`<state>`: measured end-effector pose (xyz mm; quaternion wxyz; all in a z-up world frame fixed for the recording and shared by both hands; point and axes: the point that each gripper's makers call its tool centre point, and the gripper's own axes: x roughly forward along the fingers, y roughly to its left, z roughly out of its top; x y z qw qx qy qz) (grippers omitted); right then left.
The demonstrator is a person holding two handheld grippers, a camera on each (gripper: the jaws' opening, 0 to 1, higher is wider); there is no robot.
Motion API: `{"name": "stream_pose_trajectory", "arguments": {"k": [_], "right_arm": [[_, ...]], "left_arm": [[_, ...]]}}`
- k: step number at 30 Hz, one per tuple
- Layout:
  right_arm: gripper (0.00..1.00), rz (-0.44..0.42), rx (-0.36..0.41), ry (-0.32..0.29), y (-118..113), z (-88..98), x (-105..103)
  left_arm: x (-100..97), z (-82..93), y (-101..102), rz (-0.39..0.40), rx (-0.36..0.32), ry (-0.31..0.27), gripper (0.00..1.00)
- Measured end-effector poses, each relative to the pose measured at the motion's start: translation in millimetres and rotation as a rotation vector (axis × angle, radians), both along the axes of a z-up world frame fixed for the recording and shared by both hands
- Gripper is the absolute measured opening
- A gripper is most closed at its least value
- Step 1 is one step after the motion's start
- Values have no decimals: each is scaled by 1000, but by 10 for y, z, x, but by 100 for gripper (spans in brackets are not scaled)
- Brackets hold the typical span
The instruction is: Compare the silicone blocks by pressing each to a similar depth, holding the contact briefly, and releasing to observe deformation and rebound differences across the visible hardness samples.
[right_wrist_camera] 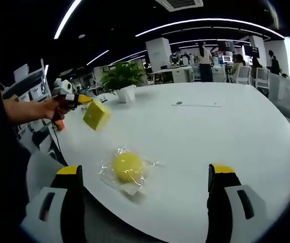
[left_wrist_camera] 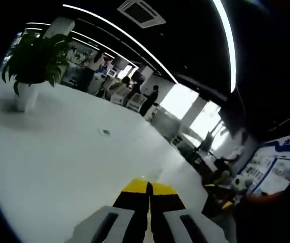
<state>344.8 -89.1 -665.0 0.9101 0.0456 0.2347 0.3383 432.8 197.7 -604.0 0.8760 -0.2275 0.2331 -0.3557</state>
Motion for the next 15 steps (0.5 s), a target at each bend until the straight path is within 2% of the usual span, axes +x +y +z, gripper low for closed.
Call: {"name": "stream_pose_trajectory", "arguments": {"k": [2, 4, 6, 9, 11, 15], "right_arm": [[96, 8, 19, -6, 56, 66, 26], [97, 30, 28, -29, 155, 161, 75], [97, 44, 42, -37, 216, 226, 109], [97, 67, 70, -44, 321, 345, 169], [97, 93, 85, -54, 390, 428, 186], [96, 138, 71, -87, 468, 556, 235]], "left_arm": [[-12, 116, -43, -18, -6, -22, 0], [-56, 333, -145, -78, -31, -84, 0], [-79, 485, -186, -108, -70, -118, 0], [-119, 625, -222, -122, -92, -129, 0], [-146, 708, -259, -138, -82, -151, 0], [-195, 886, -315, -163, -86, -189, 0]]}}
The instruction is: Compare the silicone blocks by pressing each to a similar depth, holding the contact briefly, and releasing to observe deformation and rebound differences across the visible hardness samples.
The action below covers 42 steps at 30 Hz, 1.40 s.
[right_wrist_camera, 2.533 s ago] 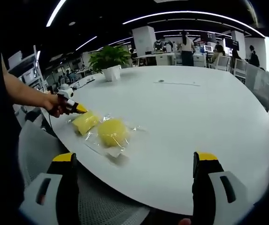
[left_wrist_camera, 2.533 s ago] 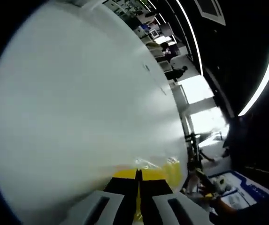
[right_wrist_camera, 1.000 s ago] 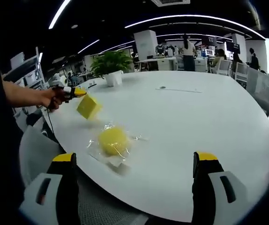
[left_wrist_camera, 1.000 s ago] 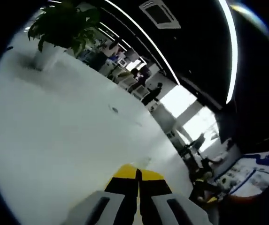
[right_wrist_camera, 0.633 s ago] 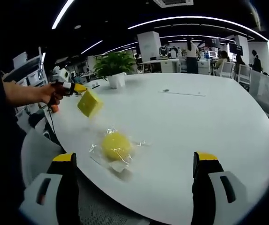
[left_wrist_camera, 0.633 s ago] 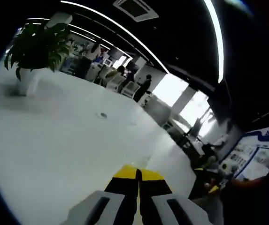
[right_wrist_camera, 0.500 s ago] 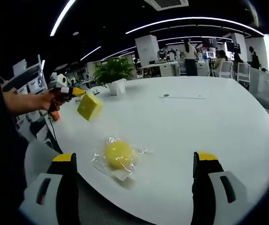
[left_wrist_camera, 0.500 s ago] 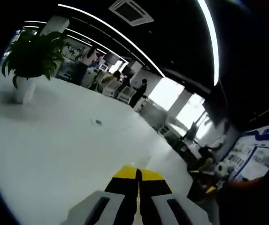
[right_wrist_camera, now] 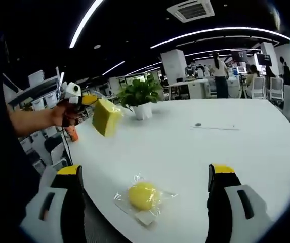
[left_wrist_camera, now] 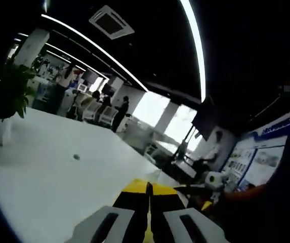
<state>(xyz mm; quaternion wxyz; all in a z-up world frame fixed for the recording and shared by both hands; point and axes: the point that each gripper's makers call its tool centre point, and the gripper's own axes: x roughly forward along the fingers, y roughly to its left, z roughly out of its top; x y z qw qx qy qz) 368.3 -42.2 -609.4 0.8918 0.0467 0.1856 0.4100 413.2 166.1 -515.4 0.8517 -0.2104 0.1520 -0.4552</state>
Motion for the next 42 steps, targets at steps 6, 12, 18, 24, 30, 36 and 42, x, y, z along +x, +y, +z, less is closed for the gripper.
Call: {"name": "stream_pose_trajectory", "arguments": {"k": [6, 12, 18, 24, 30, 36, 42], "right_arm": [[96, 27, 22, -40, 82, 220, 93], [97, 59, 36, -74, 188, 389, 161], [96, 82, 44, -91, 304, 411, 172], [96, 120, 38, -91, 477, 298, 127], [96, 155, 53, -93, 624, 254, 93], [90, 187, 68, -115, 706, 335, 70], [87, 212, 99, -126, 817, 430, 59]], "left_arm": [[-94, 353, -81, -45, -31, -67, 0], [-208, 592, -185, -84, -25, -125, 0], [-271, 531, -268, -104, -23, -140, 0], [-301, 377, -334, -116, -35, -125, 0], [-326, 275, -377, -130, -53, -109, 0], [-343, 344, -459, -156, -84, -121, 0], [-342, 353, -608, -182, -92, -120, 0]]}}
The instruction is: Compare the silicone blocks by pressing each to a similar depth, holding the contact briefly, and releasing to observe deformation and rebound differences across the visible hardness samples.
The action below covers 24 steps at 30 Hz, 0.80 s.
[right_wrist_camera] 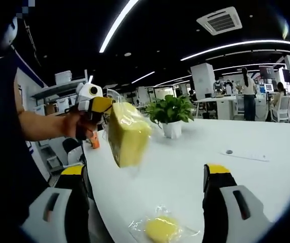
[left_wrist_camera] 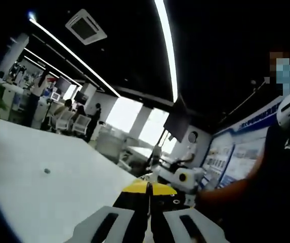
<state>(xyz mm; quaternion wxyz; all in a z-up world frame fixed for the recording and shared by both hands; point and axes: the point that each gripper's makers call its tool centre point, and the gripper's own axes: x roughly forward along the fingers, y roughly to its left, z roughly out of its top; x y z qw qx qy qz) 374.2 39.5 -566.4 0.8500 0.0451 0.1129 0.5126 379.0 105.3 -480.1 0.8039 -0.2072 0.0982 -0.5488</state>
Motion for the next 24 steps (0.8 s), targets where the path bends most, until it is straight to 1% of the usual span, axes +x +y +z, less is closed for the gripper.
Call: {"name": "stream_pose_trajectory", "arguments": {"k": [4, 9, 12, 14, 16, 17, 19, 20, 21, 22, 23, 24], "right_arm": [[82, 29, 26, -2, 90, 49, -26], [78, 53, 42, -12, 184, 137, -11], [73, 68, 54, -10, 231, 176, -17], [68, 85, 61, -23, 272, 209, -41], [63, 97, 76, -29, 304, 253, -74], [62, 109, 96, -27, 331, 288, -97], [57, 122, 118, -15, 366, 321, -124], [55, 121, 122, -13, 367, 320, -119], [51, 130, 142, -7, 377, 344, -134], [47, 142, 165, 16, 383, 354, -146], [45, 145, 173, 16, 390, 356, -148], [47, 141, 169, 14, 397, 347, -143]], "left_arm": [[-33, 31, -64, -22, -21, 8, 0], [-92, 18, -97, -47, -24, 20, 0], [-114, 25, -97, -55, -33, 24, 0], [-121, 30, -96, -60, -40, 27, 0], [-128, 40, -96, -62, -46, 26, 0], [-139, 49, -102, -64, -51, 26, 0], [-166, 79, -101, -67, -70, 32, 0], [-168, 126, -87, -66, -100, 37, 0], [-166, 147, -70, -65, -112, 38, 0], [-169, 179, -59, -66, -127, 36, 0], [-176, 202, -59, -72, -140, 40, 0], [-189, 226, -69, -77, -148, 38, 0]]}}
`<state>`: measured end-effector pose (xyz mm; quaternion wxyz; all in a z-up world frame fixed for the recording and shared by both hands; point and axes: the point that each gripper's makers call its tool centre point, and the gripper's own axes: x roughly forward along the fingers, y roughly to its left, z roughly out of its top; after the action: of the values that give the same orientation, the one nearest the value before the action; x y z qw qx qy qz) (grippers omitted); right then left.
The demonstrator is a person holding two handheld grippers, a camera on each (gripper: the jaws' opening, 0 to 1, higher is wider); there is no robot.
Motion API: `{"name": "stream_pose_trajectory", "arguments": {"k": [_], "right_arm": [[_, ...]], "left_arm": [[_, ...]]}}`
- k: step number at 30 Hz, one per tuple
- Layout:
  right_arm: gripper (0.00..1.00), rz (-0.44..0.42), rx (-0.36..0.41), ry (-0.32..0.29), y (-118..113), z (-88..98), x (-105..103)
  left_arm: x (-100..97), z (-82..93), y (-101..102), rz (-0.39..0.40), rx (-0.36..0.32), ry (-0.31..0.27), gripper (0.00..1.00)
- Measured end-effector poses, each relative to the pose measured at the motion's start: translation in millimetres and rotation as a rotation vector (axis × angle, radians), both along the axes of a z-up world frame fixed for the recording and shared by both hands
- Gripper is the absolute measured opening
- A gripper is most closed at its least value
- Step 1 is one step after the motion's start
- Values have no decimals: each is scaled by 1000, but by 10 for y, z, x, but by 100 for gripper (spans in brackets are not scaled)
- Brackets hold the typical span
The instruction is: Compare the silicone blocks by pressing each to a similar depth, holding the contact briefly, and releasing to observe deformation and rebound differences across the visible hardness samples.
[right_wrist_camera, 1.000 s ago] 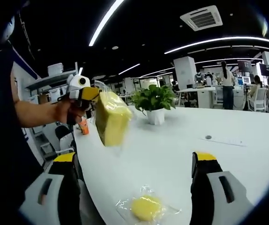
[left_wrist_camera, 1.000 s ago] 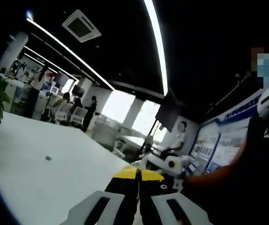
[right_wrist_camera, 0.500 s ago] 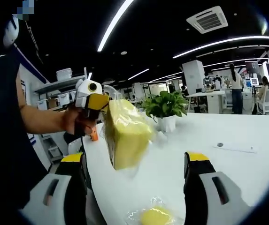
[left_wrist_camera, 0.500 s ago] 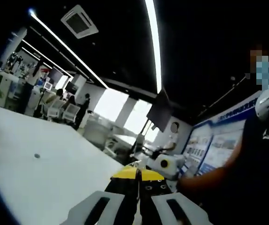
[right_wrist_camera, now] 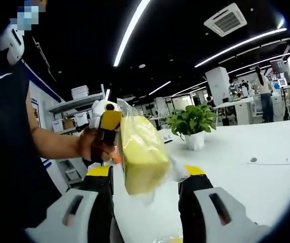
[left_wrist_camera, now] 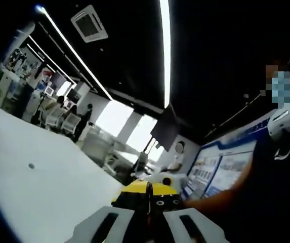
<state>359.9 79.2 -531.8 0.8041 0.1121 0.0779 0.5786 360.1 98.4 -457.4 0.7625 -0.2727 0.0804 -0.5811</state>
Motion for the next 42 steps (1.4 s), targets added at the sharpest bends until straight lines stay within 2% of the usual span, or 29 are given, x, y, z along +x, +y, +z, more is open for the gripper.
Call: {"name": "stream_pose_trajectory", "arguments": {"k": [2, 5, 7, 9, 10, 11, 13, 16, 19, 24, 29, 32, 35, 36, 37, 38, 42], "right_arm": [[52, 2, -4, 12, 29, -35, 5], [51, 8, 31, 5, 45, 25, 7], [46, 8, 67, 12, 39, 80, 12], [37, 34, 104, 52, 48, 121, -10], [33, 71, 131, 101, 74, 151, -58], [30, 76, 125, 108, 76, 150, -64], [27, 57, 99, 64, 68, 153, -44], [24, 64, 78, 71, 55, 166, -64], [21, 61, 31, 99, 27, 133, -58], [18, 58, 3, 94, 15, 147, -39], [16, 43, 5, 106, 0, 191, -3], [13, 42, -50, 82, 37, 156, -36], [7, 54, -83, 86, 29, 136, -48], [5, 86, -82, 152, 26, 120, -102], [4, 92, -75, 179, 21, 132, -89], [4, 83, -76, 151, 18, 146, -59], [2, 99, -85, 155, 61, 185, -80]], "left_arm": [[-18, 35, -20, -5, -7, -7, 0], [-26, 62, -56, -10, -8, -13, 0], [-21, 70, -77, -5, -2, -17, 0], [-23, 61, -81, -6, 6, -21, 0], [-23, 59, -80, -6, 6, -22, 0], [-23, 46, -72, -4, 8, -23, 0], [-11, 42, -45, 4, 3, -28, 0], [25, 7, -9, 17, 20, -27, 0], [44, -67, 11, 28, 87, -48, 0], [49, -112, 44, 27, 109, -61, 0], [82, -205, 136, 60, 111, -46, 0], [41, -255, 170, 58, 94, -33, 0], [9, -285, 159, 54, 85, -10, 0], [1, -281, 154, 53, 87, -7, 0], [-12, -267, 149, 51, 91, -6, 0], [-19, -249, 146, 49, 92, -6, 0], [-20, -217, 173, 39, 112, -29, 0]]}}
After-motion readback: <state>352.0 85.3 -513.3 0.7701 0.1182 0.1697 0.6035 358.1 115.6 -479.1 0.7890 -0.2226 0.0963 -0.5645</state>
